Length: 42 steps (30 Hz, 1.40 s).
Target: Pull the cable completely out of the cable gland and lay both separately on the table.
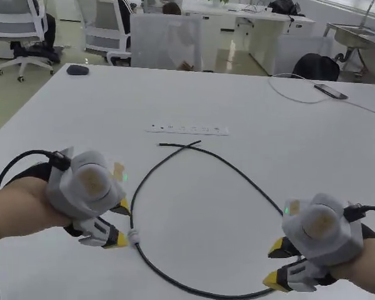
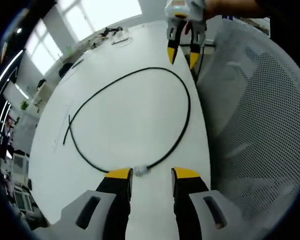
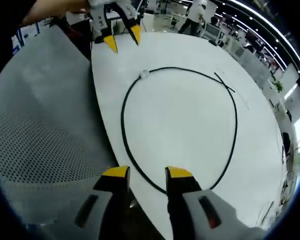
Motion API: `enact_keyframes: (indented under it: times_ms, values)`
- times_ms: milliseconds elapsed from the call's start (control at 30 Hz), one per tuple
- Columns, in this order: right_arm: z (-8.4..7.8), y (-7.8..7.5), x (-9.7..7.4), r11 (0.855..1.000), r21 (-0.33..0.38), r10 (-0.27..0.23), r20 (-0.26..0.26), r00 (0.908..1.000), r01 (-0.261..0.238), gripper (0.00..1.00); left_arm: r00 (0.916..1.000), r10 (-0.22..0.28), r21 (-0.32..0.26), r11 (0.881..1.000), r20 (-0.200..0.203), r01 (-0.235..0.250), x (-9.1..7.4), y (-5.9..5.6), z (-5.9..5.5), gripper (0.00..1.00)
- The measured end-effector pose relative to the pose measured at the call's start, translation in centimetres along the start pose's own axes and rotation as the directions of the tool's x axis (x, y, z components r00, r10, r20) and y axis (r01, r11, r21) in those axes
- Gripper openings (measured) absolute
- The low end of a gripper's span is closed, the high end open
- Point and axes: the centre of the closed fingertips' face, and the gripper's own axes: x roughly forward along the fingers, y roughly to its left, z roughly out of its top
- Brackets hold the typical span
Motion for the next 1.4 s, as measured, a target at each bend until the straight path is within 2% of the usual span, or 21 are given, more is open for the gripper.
enact_keyframes:
  times_ms: [100,167,233,267,300,333,400,467,567,633,733,767,833,867,900,967,1067,1133,1200,1300,1400]
  values:
    - [0.8,1.3,-1.7,0.999,0.044,-0.025,0.056,0.9981,0.022,0.30,0.9983,-0.040,0.023,0.999,-0.043,0.041,2.6,1.0,-1.0,0.31]
    - [1.0,1.9,-2.9,0.997,0.069,-0.053,0.079,0.9955,0.048,0.29,0.9926,-0.070,0.062,0.995,-0.099,0.076,4.0,1.4,-2.2,0.32]
    - [1.2,2.3,-4.1,0.993,0.091,-0.079,0.102,0.9917,0.070,0.29,0.9866,-0.099,0.089,0.990,-0.130,0.111,5.1,1.6,-2.9,0.32]
    - [1.2,2.3,-4.5,0.992,0.098,-0.092,0.106,0.9901,0.082,0.29,0.9811,-0.128,0.089,0.986,-0.145,0.142,5.4,1.4,-3.2,0.34]
    - [1.0,2.5,-5.0,0.991,0.096,-0.106,0.100,0.9893,0.097,0.28,0.9737,-0.171,0.112,0.976,-0.151,0.188,5.9,1.0,-3.4,0.36]
    - [0.8,2.5,-5.3,0.989,0.097,-0.117,0.096,0.9885,0.108,0.28,0.9687,-0.180,0.122,0.972,-0.172,0.202,6.1,0.9,-3.7,0.38]
    - [0.2,2.4,-5.9,0.985,0.101,-0.148,0.078,0.9858,0.140,0.28,0.9649,-0.166,0.161,0.966,-0.204,0.200,6.8,1.6,-4.3,0.37]
    - [0.3,2.1,-6.6,0.976,0.137,-0.181,0.100,0.9783,0.167,0.24,0.9646,-0.172,0.158,0.966,-0.200,0.205,7.2,1.8,-4.3,0.34]
    - [0.7,2.3,-7.3,0.973,0.166,-0.179,0.126,0.9756,0.157,0.23,0.9622,-0.183,0.162,0.963,-0.202,0.217,7.4,1.7,-4.4,0.31]
    - [0.7,2.3,-7.5,0.972,0.168,-0.187,0.128,0.9739,0.165,0.24,0.9561,-0.238,0.123,0.957,-0.171,0.261,7.6,0.8,-4.1,0.29]
    - [0.8,2.5,-7.6,0.972,0.164,-0.192,0.123,0.9737,0.170,0.24,0.9592,-0.215,0.125,0.963,-0.184,0.240,7.9,1.3,-4.5,0.28]
    - [0.9,2.6,-7.6,0.972,0.163,-0.191,0.123,0.9739,0.170,0.24,0.9573,-0.228,0.097,0.964,-0.178,0.247,7.7,1.1,-4.5,0.27]
    - [1.4,2.7,-7.6,0.973,0.162,-0.187,0.132,0.9734,0.165,0.24,0.9558,-0.238,0.087,0.963,-0.173,0.255,7.5,0.7,-4.6,0.24]
    - [1.7,2.9,-7.6,0.974,0.158,-0.183,0.139,0.9731,0.161,0.24,0.9617,-0.219,0.088,0.968,-0.164,0.236,7.5,0.8,-4.6,0.24]
    - [2.0,3.0,-7.5,0.975,0.155,-0.182,0.143,0.9728,0.160,0.24,0.9663,-0.199,0.039,0.977,-0.163,0.208,7.4,0.9,-4.7,0.24]
    - [2.5,3.2,-7.4,0.977,0.145,-0.178,0.151,0.9724,0.156,0.23,0.9654,-0.196,-0.053,0.980,-0.172,0.189,7.1,0.4,-5.1,0.23]
    - [3.9,3.8,-7.0,0.984,0.121,-0.153,0.178,0.9721,0.133,0.23,0.9737,-0.167,-0.077,0.985,-0.155,0.157,6.7,-0.2,-5.3,0.23]
    - [5.1,4.4,-6.5,0.988,0.107,-0.127,0.202,0.9711,0.108,0.23,0.9831,-0.147,-0.161,0.978,-0.109,0.129,6.3,-0.7,-4.9,0.23]
    - [6.3,5.0,-5.7,0.994,0.081,-0.095,0.217,0.9716,0.079,0.23,0.9907,-0.127,-0.233,0.966,-0.049,0.112,5.5,-1.2,-4.0,0.23]
    - [8.2,6.4,-3.8,0.999,0.034,-0.021,0.213,0.9769,0.014,0.23,0.9945,-0.101,-0.263,0.961,-0.029,0.090,4.0,-1.9,-3.1,0.23]
    - [9.5,7.4,-1.9,0.999,0.019,0.029,0.196,0.9801,-0.034,0.24,0.9973,-0.073,-0.313,0.947,-0.003,0.069,2.3,-3.0,-1.7,0.23]
